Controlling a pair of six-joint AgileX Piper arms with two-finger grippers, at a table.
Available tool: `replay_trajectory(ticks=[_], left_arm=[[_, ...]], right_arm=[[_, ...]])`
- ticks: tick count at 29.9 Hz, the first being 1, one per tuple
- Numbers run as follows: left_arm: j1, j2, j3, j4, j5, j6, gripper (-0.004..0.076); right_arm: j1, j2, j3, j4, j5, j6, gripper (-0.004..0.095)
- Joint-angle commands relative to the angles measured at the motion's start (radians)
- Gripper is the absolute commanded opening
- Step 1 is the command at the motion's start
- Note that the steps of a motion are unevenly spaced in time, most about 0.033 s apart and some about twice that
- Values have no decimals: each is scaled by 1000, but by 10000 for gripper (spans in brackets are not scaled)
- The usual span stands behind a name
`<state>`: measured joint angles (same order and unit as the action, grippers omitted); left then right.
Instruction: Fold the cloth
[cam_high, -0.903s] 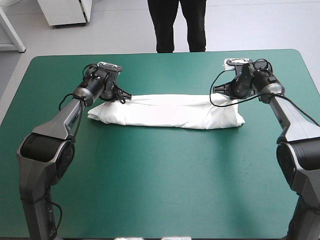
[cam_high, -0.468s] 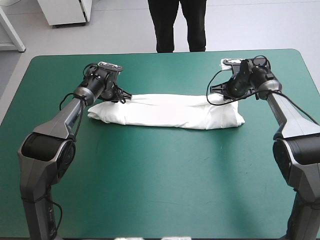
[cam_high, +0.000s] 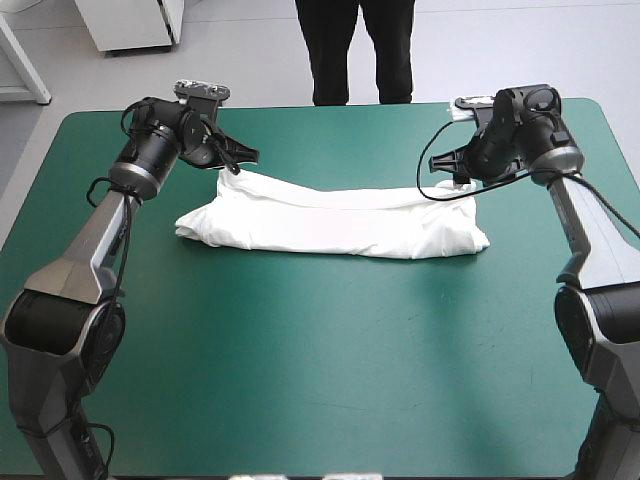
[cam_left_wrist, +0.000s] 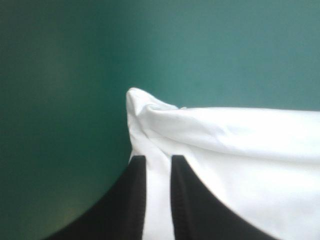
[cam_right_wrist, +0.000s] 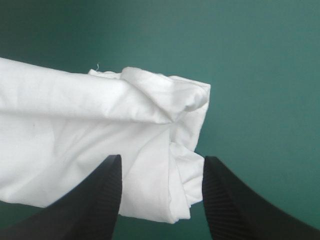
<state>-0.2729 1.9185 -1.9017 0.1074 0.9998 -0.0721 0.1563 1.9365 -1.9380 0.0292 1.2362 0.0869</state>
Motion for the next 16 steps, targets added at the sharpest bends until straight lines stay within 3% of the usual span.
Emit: replay_trajectory(ticks=[1,7,16], left_arm=[[-9,-73,-30,-122,-35,79,-6],[-105,-62,-30,-288,-24,212,-9],[-259,32,-28,-293,-46,219,-9]], right_arm=[[-9,-99,-30,-12,13,-12,463],[-9,-163,-26,-19,13,-12,452],[-33,-268,78,-2,13,-10,416]])
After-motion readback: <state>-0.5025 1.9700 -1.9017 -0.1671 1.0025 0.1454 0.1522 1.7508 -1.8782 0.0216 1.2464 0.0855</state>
